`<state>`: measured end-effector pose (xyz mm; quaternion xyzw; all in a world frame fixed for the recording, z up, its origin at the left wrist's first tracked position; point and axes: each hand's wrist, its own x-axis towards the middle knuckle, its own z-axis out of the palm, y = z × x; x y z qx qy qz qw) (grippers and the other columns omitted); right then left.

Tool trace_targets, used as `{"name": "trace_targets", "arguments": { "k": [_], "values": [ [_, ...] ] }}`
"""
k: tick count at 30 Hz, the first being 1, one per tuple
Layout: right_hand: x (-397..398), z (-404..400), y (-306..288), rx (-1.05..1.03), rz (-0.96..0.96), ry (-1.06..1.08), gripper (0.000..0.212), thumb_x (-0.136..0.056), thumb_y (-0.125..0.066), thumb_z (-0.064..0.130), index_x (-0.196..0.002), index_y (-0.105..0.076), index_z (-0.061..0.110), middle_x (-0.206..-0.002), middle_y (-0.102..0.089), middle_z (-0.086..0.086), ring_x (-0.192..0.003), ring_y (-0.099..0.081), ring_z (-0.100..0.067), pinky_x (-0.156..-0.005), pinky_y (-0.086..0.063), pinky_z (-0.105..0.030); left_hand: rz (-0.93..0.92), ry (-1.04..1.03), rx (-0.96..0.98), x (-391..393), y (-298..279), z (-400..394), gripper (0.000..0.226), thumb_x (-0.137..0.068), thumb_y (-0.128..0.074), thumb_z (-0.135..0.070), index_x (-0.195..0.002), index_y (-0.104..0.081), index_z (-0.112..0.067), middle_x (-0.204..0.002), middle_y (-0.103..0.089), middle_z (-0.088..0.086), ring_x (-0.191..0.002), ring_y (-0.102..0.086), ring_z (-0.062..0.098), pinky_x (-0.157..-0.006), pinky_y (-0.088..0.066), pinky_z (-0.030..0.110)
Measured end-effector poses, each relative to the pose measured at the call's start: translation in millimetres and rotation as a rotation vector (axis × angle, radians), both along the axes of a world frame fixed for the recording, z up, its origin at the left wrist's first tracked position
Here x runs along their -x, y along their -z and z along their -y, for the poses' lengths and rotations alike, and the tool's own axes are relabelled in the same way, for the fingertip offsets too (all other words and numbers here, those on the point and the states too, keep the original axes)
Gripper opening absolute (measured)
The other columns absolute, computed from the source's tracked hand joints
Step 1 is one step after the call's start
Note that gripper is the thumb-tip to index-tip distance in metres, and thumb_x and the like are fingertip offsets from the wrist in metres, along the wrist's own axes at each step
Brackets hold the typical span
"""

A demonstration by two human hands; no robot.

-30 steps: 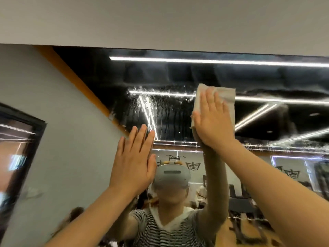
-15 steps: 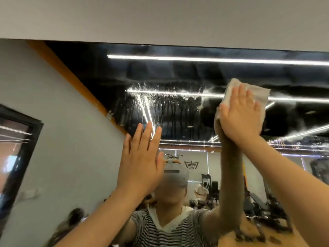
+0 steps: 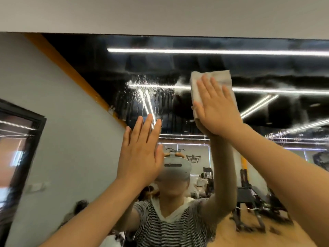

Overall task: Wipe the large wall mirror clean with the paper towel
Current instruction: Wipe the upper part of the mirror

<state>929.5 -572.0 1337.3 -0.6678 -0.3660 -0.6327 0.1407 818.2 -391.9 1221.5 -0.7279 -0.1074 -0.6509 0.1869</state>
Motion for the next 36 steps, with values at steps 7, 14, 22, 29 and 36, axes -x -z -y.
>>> {"name": "trace_targets", "arguments": {
  "k": [7,14,22,29,36],
  "values": [
    [-39,76,8,-0.151,-0.13,0.01,0.07,-0.094,-0.012,0.045,-0.155,-0.006,0.011,-0.163,-0.001,-0.01,-0.15,0.0,-0.024,-0.119,0.001,-0.04,0.017,-0.023,-0.003,-2,0,0,0.061,-0.094,-0.027,-0.036,-0.152,-0.024,-0.018,-0.159,-0.025,0.008,-0.147,-0.016,0.026,-0.115,-0.011,0.047],
    [-26,49,5,-0.369,-0.297,0.033,0.061,-0.104,-0.023,0.037,-0.155,-0.002,0.01,-0.163,0.001,-0.01,-0.149,0.0,-0.028,-0.119,-0.002,-0.047,0.035,-0.034,0.002,-6,1,1,0.062,-0.093,-0.029,-0.036,-0.152,-0.024,-0.018,-0.158,-0.026,0.009,-0.147,-0.017,0.026,-0.115,-0.013,0.048],
    [42,-37,1,-0.182,-0.202,-0.02,0.062,-0.105,-0.019,0.037,-0.154,0.006,0.01,-0.162,0.009,-0.011,-0.149,0.007,-0.029,-0.118,0.005,-0.047,0.037,-0.002,0.012,-3,1,4,0.062,-0.093,-0.027,-0.038,-0.152,-0.025,-0.017,-0.159,-0.024,0.008,-0.148,-0.016,0.027,-0.116,-0.01,0.047],
    [57,-70,6,-0.166,-0.119,-0.04,0.061,-0.104,-0.019,0.039,-0.155,0.002,0.012,-0.163,0.005,-0.01,-0.149,0.006,-0.025,-0.118,0.006,-0.044,0.074,0.028,-0.002,-6,1,3,0.061,-0.093,-0.029,-0.037,-0.151,-0.028,-0.017,-0.158,-0.026,0.008,-0.145,-0.01,0.019,-0.114,-0.012,0.048],
    [56,-70,10,-0.196,-0.075,-0.047,0.062,-0.104,-0.023,0.039,-0.156,-0.004,0.011,-0.163,0.0,-0.01,-0.15,0.001,-0.025,-0.119,0.003,-0.043,0.074,0.066,0.0,-4,0,5,0.063,-0.092,-0.024,-0.039,-0.152,-0.025,-0.018,-0.159,-0.024,0.007,-0.146,-0.009,0.02,-0.115,-0.007,0.047]
  ]
}}
